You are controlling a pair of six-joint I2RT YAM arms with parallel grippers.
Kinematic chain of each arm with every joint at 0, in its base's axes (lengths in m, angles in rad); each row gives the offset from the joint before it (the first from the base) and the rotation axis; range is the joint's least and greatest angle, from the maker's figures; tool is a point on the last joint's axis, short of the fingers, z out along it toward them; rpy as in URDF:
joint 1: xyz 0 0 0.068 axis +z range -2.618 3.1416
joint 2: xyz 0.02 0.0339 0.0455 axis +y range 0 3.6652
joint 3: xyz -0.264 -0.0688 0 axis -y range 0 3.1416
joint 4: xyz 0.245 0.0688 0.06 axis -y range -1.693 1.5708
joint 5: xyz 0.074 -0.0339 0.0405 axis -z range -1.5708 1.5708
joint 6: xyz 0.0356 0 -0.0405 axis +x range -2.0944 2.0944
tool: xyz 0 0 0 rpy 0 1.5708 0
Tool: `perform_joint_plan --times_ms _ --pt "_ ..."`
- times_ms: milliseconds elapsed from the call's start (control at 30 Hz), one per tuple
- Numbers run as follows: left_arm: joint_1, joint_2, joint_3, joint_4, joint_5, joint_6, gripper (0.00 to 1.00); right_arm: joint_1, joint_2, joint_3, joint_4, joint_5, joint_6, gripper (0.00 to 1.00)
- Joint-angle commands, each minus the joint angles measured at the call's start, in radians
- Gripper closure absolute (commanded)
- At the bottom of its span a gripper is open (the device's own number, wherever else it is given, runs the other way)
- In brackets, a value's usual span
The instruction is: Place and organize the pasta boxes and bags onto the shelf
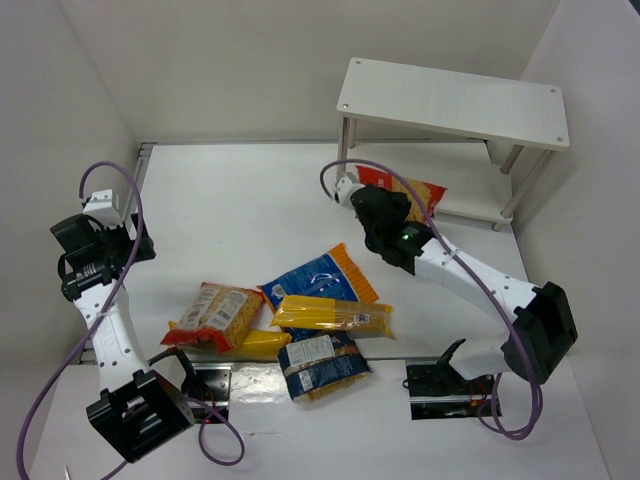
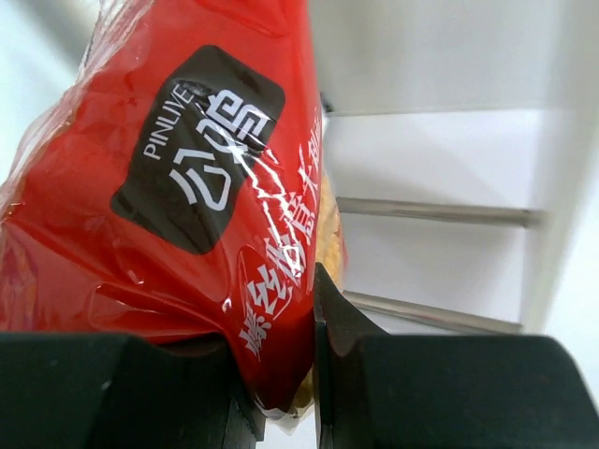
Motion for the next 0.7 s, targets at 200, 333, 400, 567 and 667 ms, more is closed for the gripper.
perform_joint_plan --times_ms 200,333,400,567,667 --pt "0.007 -0.005 -0.001 0.025 0.034 0.010 0.01 -0.088 -0.087 0.031 0.288 0.064 -0.089 1.00" --pt "0.007 -0.005 -0.001 0.025 0.034 0.010 0.01 -0.150 -0.110 0.031 0.321 0.041 -0.111 1.00" --pt "0.007 -0.005 -0.001 0.025 0.034 0.010 0.01 -0.191 -0.120 -0.018 0.369 0.032 -0.145 1.00" --pt "0.007 -0.005 -0.001 0.025 0.034 0.010 0.01 -0.228 -0.144 -0.034 0.423 0.022 -0.190 1.00" --pt "0.007 -0.005 -0.001 0.025 0.043 0.010 0.01 -0.228 -0.155 0.087 0.225 -0.037 -0.069 1.00"
